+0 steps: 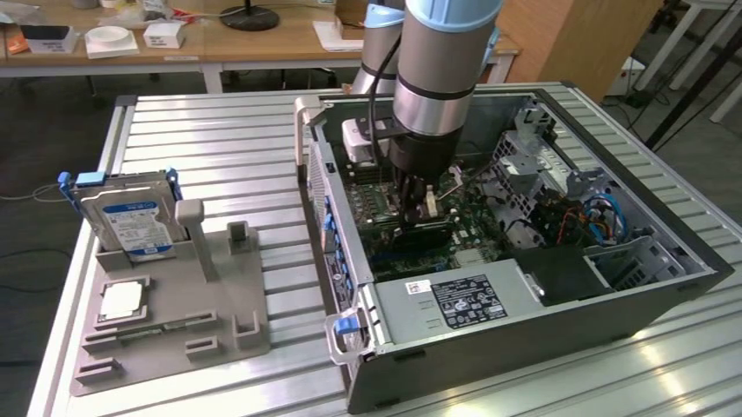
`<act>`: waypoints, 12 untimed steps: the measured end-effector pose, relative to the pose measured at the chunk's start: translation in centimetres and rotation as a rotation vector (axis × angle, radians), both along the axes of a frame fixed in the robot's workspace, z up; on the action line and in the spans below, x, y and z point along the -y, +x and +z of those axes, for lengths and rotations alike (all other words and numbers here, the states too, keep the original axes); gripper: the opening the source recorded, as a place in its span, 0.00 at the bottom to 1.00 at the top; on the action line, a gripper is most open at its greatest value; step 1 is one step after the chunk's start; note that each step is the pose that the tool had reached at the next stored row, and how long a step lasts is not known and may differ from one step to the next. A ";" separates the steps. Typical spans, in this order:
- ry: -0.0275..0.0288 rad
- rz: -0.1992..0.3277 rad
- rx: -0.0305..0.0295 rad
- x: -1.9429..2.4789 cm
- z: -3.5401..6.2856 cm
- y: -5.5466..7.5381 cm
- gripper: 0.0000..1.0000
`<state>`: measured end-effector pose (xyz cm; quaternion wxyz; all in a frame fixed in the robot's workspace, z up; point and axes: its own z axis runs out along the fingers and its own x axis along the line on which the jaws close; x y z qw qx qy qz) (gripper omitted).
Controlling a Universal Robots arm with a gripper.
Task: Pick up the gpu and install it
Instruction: 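Insert the gpu into the slot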
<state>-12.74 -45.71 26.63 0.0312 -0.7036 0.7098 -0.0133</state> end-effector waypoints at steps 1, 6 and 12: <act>-0.0001 0.000 0.0000 0.00 -0.05 0.0 0.11; 0.0004 0.000 0.0004 0.00 -0.24 0.0 0.11; -0.0003 0.000 0.0057 -0.01 -0.30 -1.0 0.11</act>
